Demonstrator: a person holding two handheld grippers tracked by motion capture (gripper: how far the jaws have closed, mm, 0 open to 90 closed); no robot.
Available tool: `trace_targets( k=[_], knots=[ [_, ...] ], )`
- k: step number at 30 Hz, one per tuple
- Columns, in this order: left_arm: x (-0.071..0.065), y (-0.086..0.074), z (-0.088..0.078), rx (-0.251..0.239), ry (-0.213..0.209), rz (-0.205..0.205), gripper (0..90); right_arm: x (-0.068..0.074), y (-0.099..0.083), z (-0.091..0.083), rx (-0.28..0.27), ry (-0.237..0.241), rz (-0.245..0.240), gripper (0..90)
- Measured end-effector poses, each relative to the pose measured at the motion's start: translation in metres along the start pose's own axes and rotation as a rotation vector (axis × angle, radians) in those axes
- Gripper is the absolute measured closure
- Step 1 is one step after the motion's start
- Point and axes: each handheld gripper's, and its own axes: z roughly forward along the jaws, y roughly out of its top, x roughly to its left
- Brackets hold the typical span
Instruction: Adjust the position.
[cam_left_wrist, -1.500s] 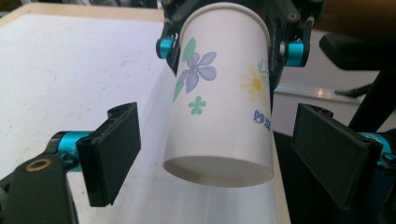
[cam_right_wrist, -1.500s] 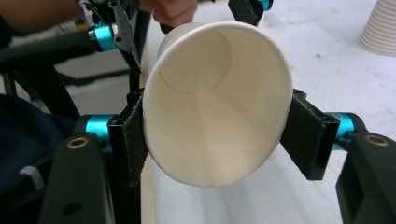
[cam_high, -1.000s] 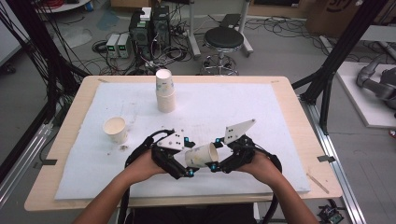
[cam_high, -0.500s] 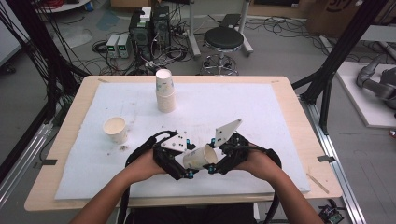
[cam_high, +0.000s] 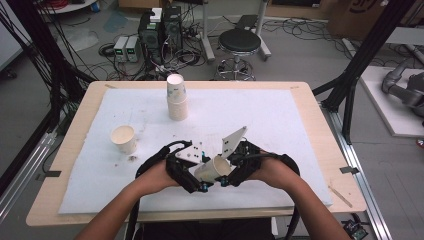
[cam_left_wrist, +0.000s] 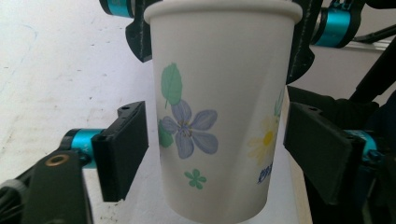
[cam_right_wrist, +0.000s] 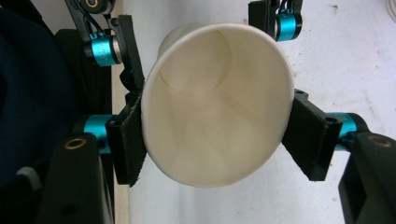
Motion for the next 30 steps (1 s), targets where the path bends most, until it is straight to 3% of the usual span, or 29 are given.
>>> trace_targets(
  k=[14, 20, 21, 26, 30],
  knots=[
    [0.0016, 0.0021, 0.0045, 0.013, -0.020, -0.003, 34.6, 0.0001, 0.0030, 0.0046, 0.027, 0.005, -0.029, 30.9],
    [0.0008, 0.0018, 0.0078, 0.026, -0.038, -0.021, 35.2, 0.0022, 0.0052, 0.0056, 0.051, 0.014, -0.024, 31.1],
    [0.0007, 0.0015, 0.0086, 0.022, -0.038, -0.022, 35.3, 0.0011, 0.0057, 0.0059, 0.043, 0.010, -0.040, 31.1],
    [0.0010, -0.0004, 0.0086, -0.003, -0.038, -0.021, 36.1, 0.0022, 0.0052, 0.0046, 0.050, 0.015, -0.021, 31.3],
    [0.0012, -0.0008, 0.0059, -0.020, -0.026, -0.018, 36.0, 0.0012, 0.0036, 0.0013, 0.011, 0.010, -0.014, 26.1]
  ],
)
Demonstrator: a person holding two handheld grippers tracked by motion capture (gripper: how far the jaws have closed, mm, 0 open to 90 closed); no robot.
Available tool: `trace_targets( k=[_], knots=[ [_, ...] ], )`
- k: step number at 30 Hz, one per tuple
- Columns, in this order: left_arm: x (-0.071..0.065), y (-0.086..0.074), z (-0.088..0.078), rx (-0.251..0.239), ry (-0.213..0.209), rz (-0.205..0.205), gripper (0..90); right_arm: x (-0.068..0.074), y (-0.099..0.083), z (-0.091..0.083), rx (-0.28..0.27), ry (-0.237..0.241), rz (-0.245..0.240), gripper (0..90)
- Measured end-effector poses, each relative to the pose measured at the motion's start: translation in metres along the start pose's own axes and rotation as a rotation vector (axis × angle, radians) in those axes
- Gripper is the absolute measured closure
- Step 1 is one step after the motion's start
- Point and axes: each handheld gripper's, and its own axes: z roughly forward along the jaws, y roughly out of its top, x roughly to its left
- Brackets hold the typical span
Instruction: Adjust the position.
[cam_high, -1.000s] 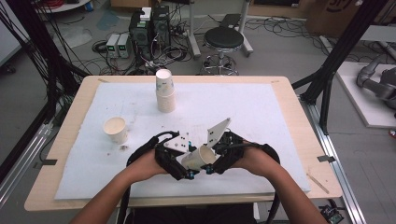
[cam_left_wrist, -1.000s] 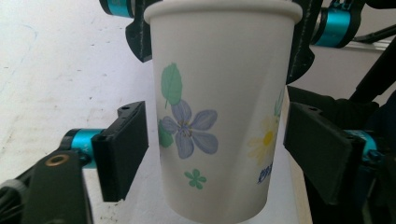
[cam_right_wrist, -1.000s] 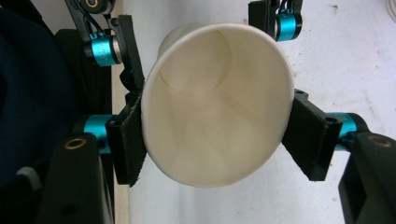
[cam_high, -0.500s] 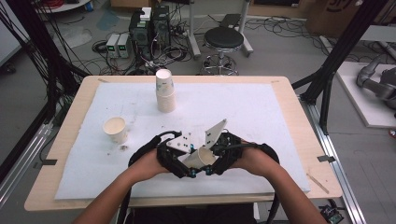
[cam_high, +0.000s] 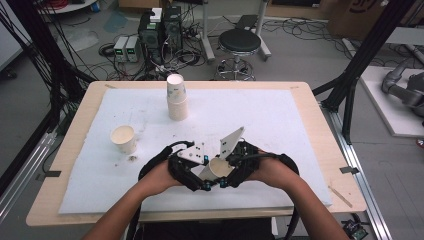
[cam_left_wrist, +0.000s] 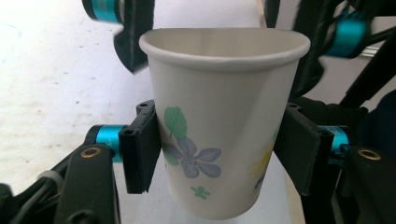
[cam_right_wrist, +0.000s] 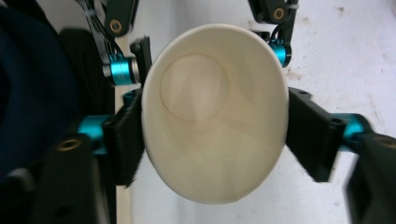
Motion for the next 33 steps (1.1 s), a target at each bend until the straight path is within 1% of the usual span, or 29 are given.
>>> trace_targets(
  k=[1, 2, 4, 5, 6, 8, 11, 12, 13, 15, 16, 17, 18, 19, 20, 21, 22, 23, 25, 27, 28, 31, 32, 33],
  knots=[
    [0.000, -0.001, -0.001, -0.007, 0.002, -0.003, 36.0, 0.000, -0.001, -0.001, -0.021, -0.005, 0.013, 22.7],
    [0.001, -0.001, -0.001, -0.009, 0.005, 0.002, 36.1, 0.000, -0.002, -0.003, -0.039, -0.009, 0.027, 21.7],
    [0.000, -0.003, -0.002, -0.019, 0.010, -0.007, 36.1, -0.001, -0.006, -0.008, -0.090, -0.014, 0.048, 21.7],
    [0.001, -0.004, -0.003, -0.022, 0.013, -0.008, 36.1, -0.001, -0.008, -0.010, -0.102, -0.016, 0.055, 21.7],
    [0.001, -0.005, -0.004, -0.029, 0.016, -0.014, 36.0, -0.002, -0.011, -0.013, -0.129, -0.027, 0.065, 21.7],
    [0.001, -0.008, -0.005, -0.036, 0.023, -0.025, 36.0, -0.002, -0.016, -0.018, -0.168, -0.038, 0.094, 21.6],
    [0.003, -0.013, -0.006, -0.057, 0.037, -0.043, 35.9, -0.002, -0.022, -0.024, -0.216, -0.041, 0.120, 21.6],
    [0.003, -0.015, -0.007, -0.069, 0.045, -0.056, 35.9, -0.002, -0.025, -0.026, -0.232, -0.043, 0.129, 21.6],
    [0.004, -0.016, -0.008, -0.071, 0.051, -0.062, 35.8, -0.001, -0.028, -0.027, -0.255, -0.045, 0.137, 21.6],
    [0.005, -0.020, -0.009, -0.084, 0.069, -0.079, 35.8, 0.000, -0.032, -0.029, -0.279, -0.052, 0.143, 21.6],
    [0.006, -0.022, -0.010, -0.084, 0.081, -0.091, 35.8, 0.000, -0.035, -0.030, -0.284, -0.056, 0.154, 21.6],
    [0.006, -0.023, -0.010, -0.086, 0.089, -0.095, 35.8, 0.001, -0.038, -0.031, -0.293, -0.069, 0.165, 21.6],
    [0.007, -0.024, -0.011, -0.099, 0.099, -0.099, 35.8, 0.001, -0.040, -0.031, -0.301, -0.072, 0.173, 21.6],
    [0.007, -0.026, -0.012, -0.114, 0.108, -0.115, 35.9, 0.001, -0.044, -0.031, -0.310, -0.080, 0.180, 21.7],
    [0.007, -0.027, -0.013, -0.120, 0.117, -0.124, 35.9, 0.001, -0.048, -0.031, -0.322, -0.100, 0.191, 21.6],
    [0.008, -0.029, -0.014, -0.120, 0.128, -0.126, 35.9, 0.001, -0.051, -0.030, -0.330, -0.109, 0.201, 21.6],
    [0.008, -0.031, -0.014, -0.133, 0.133, -0.137, 35.9, 0.002, -0.054, -0.030, -0.340, -0.126, 0.215, 21.6],
    [0.009, -0.033, -0.015, -0.138, 0.144, -0.138, 35.9, 0.001, -0.059, -0.030, -0.353, -0.147, 0.226, 21.6],
    [0.009, -0.036, -0.016, -0.157, 0.164, -0.149, 35.9, 0.002, -0.067, -0.028, -0.370, -0.179, 0.263, 21.6],
    [0.009, -0.039, -0.017, -0.174, 0.183, -0.157, 35.9, 0.002, -0.073, -0.027, -0.378, -0.203, 0.279, 21.6],
    [0.010, -0.041, -0.018, -0.180, 0.188, -0.156, 35.9, 0.003, -0.076, -0.026, -0.390, -0.213, 0.290, 21.6],
    [0.010, -0.045, -0.020, -0.222, 0.210, -0.165, 35.9, 0.002, -0.088, -0.025, -0.420, -0.252, 0.329, 21.7],
    [0.010, -0.046, -0.021, -0.240, 0.214, -0.167, 35.9, 0.002, -0.093, -0.025, -0.435, -0.267, 0.349, 21.7],
    [0.010, -0.047, -0.022, -0.250, 0.222, -0.163, 35.9, 0.002, -0.097, -0.025, -0.442, -0.285, 0.360, 21.7]
  ],
)
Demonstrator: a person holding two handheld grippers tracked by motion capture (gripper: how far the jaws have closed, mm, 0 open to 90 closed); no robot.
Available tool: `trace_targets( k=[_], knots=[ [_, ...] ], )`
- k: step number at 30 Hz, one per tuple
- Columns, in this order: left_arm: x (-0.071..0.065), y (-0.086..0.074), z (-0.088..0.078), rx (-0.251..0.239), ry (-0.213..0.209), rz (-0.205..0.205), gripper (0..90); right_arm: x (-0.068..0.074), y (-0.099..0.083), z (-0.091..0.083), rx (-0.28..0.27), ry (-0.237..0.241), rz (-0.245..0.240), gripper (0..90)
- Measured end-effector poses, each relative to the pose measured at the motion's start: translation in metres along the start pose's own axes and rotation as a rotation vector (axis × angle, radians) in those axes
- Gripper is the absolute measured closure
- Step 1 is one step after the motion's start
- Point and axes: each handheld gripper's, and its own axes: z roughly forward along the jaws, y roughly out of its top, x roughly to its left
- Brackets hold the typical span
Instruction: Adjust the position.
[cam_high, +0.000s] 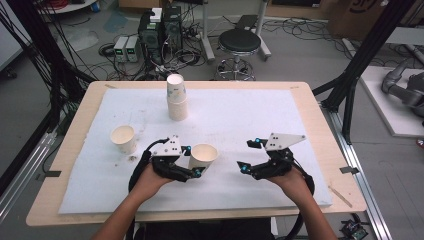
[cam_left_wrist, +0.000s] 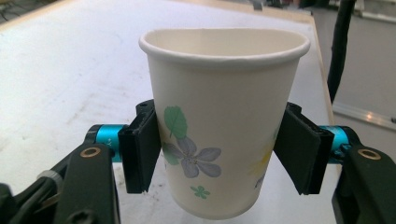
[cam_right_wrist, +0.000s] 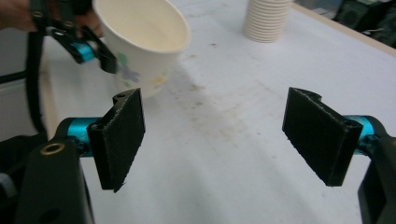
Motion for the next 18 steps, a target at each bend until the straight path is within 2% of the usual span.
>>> trace_targets(
  k=[3, 10, 16, 18],
  knots=[
    [0.001, -0.003, -0.004, -0.059, 0.021, 0.002, 35.8, -0.004, -0.010, -0.004, -0.028, -0.034, 0.032, 21.7],
    [0.003, -0.005, -0.006, -0.165, 0.074, 0.008, 35.8, -0.010, -0.023, -0.015, -0.043, -0.100, 0.052, 21.8],
    [0.008, -0.002, -0.007, -0.264, 0.133, -0.016, 35.7, -0.015, -0.027, -0.023, -0.054, -0.134, 0.074, 21.8],
    [0.008, -0.001, -0.008, -0.283, 0.146, -0.023, 35.7, -0.016, -0.028, -0.025, -0.059, -0.147, 0.074, 21.7]
  ],
)
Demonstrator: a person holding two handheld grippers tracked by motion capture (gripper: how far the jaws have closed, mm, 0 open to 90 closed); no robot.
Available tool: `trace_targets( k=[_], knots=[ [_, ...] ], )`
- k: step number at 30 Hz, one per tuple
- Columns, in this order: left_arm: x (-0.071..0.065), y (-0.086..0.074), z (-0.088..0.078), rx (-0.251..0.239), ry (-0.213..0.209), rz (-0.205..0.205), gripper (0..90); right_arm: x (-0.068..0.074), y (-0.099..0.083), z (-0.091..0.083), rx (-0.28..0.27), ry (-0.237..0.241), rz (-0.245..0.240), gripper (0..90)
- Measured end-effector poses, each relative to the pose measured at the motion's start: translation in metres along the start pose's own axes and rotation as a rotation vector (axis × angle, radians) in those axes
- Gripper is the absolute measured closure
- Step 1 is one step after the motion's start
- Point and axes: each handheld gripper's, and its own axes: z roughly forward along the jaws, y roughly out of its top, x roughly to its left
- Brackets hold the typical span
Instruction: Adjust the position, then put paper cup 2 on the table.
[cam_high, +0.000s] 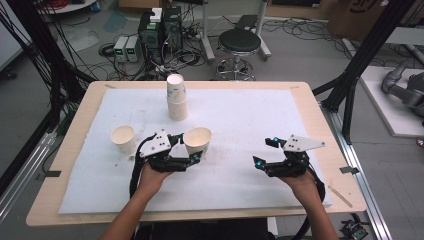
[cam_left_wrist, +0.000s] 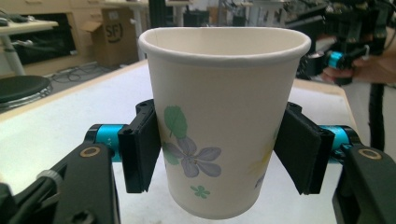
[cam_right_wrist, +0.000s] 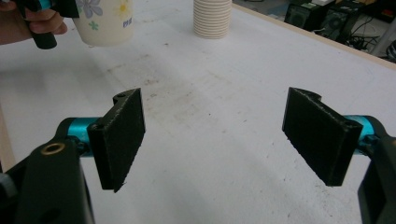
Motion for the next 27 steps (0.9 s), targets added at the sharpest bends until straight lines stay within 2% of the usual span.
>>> trace_targets(
  k=[5, 15, 19, 27],
  knots=[
    [0.002, 0.000, 0.002, -0.019, 0.014, -0.011, 35.4, -0.002, -0.001, -0.002, -0.010, -0.009, 0.008, 21.7],
    [0.005, 0.002, 0.010, -0.010, 0.056, -0.004, 34.5, -0.001, 0.000, -0.003, -0.013, -0.006, -0.001, 21.7],
    [0.009, 0.004, 0.018, -0.011, 0.059, -0.003, 33.9, -0.002, -0.001, -0.005, -0.016, -0.011, -0.006, 21.8],
    [0.014, -0.002, 0.040, -0.004, 0.059, -0.032, 33.7, -0.002, -0.002, -0.006, -0.017, -0.003, 0.005, 21.8]
  ],
)
